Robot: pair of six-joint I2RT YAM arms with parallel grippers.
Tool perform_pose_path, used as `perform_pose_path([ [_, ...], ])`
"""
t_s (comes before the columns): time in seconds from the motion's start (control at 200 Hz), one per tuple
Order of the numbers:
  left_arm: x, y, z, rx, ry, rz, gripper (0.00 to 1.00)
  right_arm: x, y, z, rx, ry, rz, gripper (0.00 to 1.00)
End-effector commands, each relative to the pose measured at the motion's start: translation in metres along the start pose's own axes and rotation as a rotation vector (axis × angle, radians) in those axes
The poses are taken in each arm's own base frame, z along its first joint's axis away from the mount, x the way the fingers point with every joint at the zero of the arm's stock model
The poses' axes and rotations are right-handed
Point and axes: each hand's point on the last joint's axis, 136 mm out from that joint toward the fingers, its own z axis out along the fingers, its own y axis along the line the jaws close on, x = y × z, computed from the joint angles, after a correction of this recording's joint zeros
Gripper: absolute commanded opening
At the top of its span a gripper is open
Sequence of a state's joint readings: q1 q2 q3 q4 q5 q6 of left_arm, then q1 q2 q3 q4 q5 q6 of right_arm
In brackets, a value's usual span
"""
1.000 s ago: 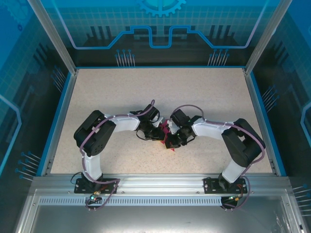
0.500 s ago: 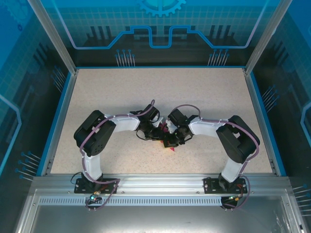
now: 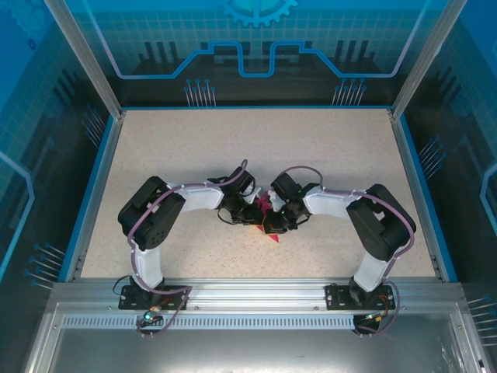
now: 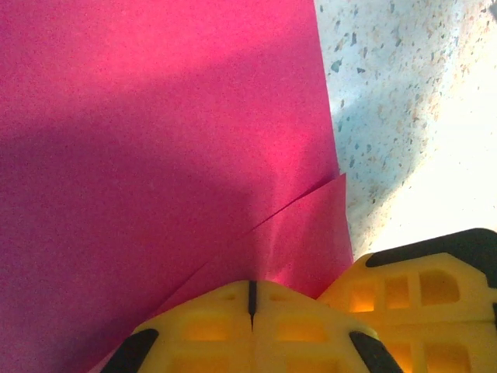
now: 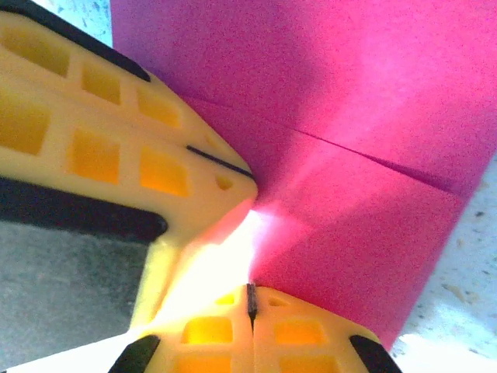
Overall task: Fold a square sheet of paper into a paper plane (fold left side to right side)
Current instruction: Third fold the triangle at the center of the table.
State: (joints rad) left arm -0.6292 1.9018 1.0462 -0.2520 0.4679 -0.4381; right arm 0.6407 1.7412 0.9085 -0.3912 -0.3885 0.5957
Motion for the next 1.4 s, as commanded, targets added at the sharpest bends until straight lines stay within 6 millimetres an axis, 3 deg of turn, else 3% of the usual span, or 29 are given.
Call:
perform_pose_path([
  [0.0, 0.018, 0.036, 0.017, -0.123, 0.056, -0.035, 0.04, 0.011, -0.020, 0.002, 0.069, 0.039, 0.033, 0.00],
  [0.71, 0.020, 0.046, 0.019, -0.165, 0.068, -0.033, 0.04, 0.035, -0.039, -0.010, 0.172, 0.100, 0.006, 0.00],
  [0.735, 0.021, 0.047, 0.020, -0.166, 0.070, -0.036, 0.04, 0.045, -0.047, -0.008, 0.184, 0.122, 0.020, 0.00],
  [0.93, 0.021, 0.049, 0.021, -0.173, 0.073, -0.034, 0.03, 0.057, -0.054, -0.012, 0.185, 0.135, 0.037, 0.00],
  [1.396, 0.016, 0.042, 0.017, -0.159, 0.064, -0.020, 0.04, 0.073, -0.067, -0.022, 0.179, 0.149, 0.067, 0.00],
])
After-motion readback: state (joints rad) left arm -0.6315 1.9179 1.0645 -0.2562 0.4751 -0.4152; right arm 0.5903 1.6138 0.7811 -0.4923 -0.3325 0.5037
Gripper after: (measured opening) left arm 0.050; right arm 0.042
